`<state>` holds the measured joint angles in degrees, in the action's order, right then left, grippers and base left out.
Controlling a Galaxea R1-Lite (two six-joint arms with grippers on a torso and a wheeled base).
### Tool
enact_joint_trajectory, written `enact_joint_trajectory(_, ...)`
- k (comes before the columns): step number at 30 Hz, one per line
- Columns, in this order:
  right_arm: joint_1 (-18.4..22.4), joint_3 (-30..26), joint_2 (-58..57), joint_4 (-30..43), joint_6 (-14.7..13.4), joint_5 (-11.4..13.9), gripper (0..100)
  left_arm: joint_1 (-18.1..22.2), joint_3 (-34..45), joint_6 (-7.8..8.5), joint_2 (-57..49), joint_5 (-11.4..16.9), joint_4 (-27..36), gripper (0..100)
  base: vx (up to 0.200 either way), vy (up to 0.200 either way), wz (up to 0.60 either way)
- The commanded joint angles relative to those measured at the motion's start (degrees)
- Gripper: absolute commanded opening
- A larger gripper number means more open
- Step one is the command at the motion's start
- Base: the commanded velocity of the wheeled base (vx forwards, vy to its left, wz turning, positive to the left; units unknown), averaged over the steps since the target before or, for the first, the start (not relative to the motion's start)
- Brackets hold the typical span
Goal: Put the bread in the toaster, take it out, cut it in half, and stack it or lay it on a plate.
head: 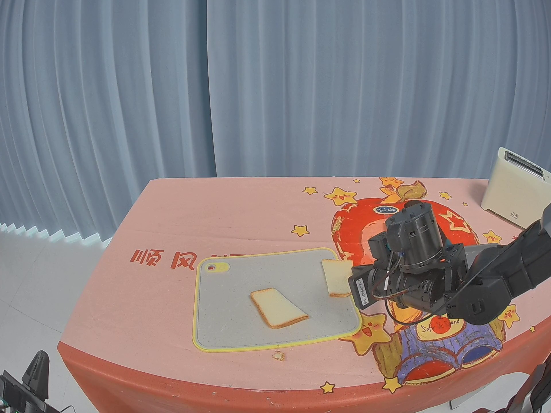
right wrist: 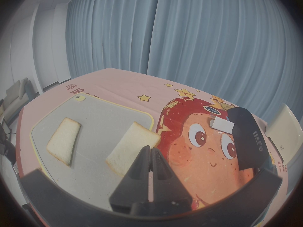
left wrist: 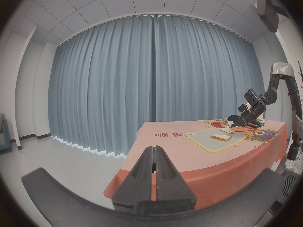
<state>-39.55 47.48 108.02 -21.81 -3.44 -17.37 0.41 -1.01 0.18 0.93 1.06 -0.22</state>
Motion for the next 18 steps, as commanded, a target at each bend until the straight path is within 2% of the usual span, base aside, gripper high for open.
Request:
enact_joint_trajectory(1, -0.4, -0.6, -0.3, -0.3, -0.3, -0.6, 0, 0.0, 1.0, -0.01, -0.9, 0.0, 0.0, 0, 0.0, 0.0, 0.0)
enact_joint_trajectory(2, -0.5, -0.6, -0.3, -0.3, -1.0, -1.9, 100, 0.0, 1.0, -0.01, -0.9, 0.0, 0.0, 0, 0.0, 0.0, 0.0)
enact_joint_trajectory(5, -0.4, 0.2, -0.3, 0.4, -1.7, -2.1, 100, 0.0, 1.0, -0.01, -0.9, 0.0, 0.0, 0, 0.0, 0.0, 0.0)
enact_joint_trajectory(18, 0.9, 1.6, 1.0, 0.8, -1.5, -2.5, 100, 0.0, 1.0, -0.01, -0.9, 0.0, 0.0, 0, 0.0, 0.0, 0.0)
